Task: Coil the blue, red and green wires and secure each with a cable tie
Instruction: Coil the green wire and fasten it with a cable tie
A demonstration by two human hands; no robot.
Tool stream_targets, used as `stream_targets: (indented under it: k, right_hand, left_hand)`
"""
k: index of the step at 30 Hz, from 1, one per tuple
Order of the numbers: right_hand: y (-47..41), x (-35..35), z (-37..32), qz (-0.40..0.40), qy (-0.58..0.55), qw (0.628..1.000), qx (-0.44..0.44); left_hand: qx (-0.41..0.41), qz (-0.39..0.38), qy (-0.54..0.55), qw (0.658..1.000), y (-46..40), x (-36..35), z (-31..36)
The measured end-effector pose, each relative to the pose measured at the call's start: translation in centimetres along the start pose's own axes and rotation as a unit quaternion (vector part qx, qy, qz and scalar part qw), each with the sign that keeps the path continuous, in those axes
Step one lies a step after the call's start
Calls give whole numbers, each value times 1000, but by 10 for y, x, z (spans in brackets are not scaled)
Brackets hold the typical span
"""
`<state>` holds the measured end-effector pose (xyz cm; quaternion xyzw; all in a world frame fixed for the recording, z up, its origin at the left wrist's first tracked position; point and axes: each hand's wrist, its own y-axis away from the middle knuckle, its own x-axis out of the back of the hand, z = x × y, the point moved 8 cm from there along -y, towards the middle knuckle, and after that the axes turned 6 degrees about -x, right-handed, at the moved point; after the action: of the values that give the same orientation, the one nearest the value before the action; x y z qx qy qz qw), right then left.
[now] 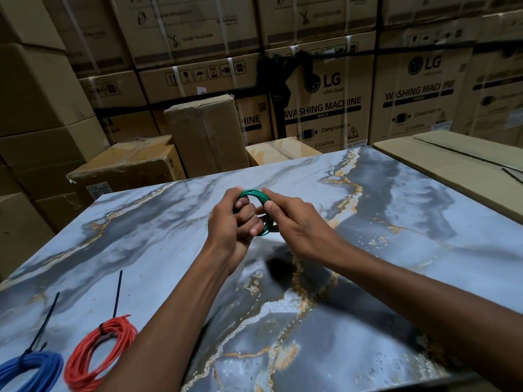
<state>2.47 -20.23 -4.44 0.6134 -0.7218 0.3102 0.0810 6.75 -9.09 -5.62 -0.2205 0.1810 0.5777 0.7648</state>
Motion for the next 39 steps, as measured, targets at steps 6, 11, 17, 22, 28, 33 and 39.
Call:
stream_targets:
  k: [6, 11, 17, 22, 28, 33, 39]
  right_hand:
    - [2, 0, 0, 12, -24, 999, -18]
    - [4, 19, 0, 81, -46, 995, -26]
    - [0, 36, -6, 140, 12, 989, 37]
    - [-14, 45, -3, 89, 134, 981, 108]
    - [-17, 32, 1, -9, 208, 968, 137]
    - [-18, 33, 2, -1, 215, 966, 145]
    - [-15, 34, 1, 38, 213, 965, 147]
  left_hand:
    - [-9, 8, 14, 1000, 1, -2, 4]
    - [-12, -10, 20, 1000, 3, -11, 0]
    - [-36, 6, -69, 997, 3, -12, -13]
    - [33, -16, -176, 984, 7, -8, -22]
    - [45, -5, -223, 974, 4, -1, -20]
    - [38, -77, -316, 945, 0, 0, -22]
    - [41, -91, -272, 957, 5, -8, -28]
